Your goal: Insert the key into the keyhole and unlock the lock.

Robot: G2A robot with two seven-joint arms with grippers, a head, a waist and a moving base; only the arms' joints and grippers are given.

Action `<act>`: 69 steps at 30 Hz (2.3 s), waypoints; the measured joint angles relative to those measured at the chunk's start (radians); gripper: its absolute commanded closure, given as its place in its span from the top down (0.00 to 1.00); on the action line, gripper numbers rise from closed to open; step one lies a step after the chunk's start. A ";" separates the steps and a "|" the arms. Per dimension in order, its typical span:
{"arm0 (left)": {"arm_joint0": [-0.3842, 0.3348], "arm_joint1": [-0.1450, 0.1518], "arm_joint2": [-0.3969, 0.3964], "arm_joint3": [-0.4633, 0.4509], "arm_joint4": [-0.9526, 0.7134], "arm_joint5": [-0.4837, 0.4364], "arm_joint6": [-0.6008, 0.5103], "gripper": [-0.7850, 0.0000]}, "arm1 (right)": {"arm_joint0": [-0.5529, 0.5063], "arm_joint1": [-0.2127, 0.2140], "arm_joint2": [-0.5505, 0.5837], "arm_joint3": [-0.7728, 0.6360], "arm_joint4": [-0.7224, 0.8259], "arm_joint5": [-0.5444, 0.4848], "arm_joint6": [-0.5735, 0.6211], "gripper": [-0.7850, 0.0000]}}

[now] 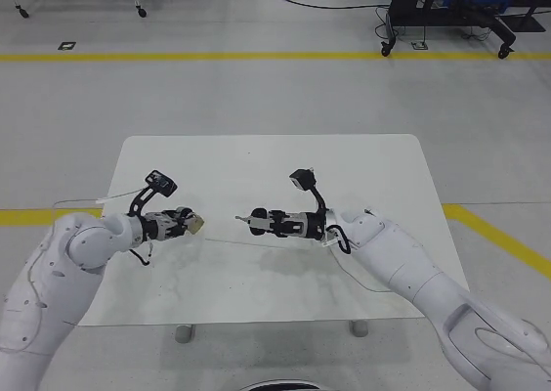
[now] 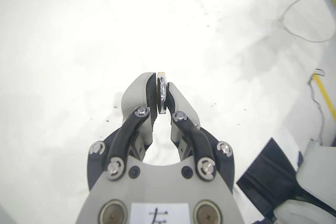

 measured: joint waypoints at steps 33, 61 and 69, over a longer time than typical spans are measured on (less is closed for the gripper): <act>-0.403 -0.102 0.286 0.589 -1.283 0.266 -0.621 0.00 | -0.015 -0.001 0.091 -0.341 -0.402 0.125 -0.292 0.00; -0.453 -0.154 0.371 0.682 -1.501 0.472 -0.568 0.00 | -0.183 0.052 0.331 -0.678 -0.697 0.334 -0.483 0.00; -0.447 -0.150 0.368 0.653 -1.412 0.563 -0.546 0.00 | -0.306 0.069 0.356 -0.852 -1.330 0.587 -0.578 0.00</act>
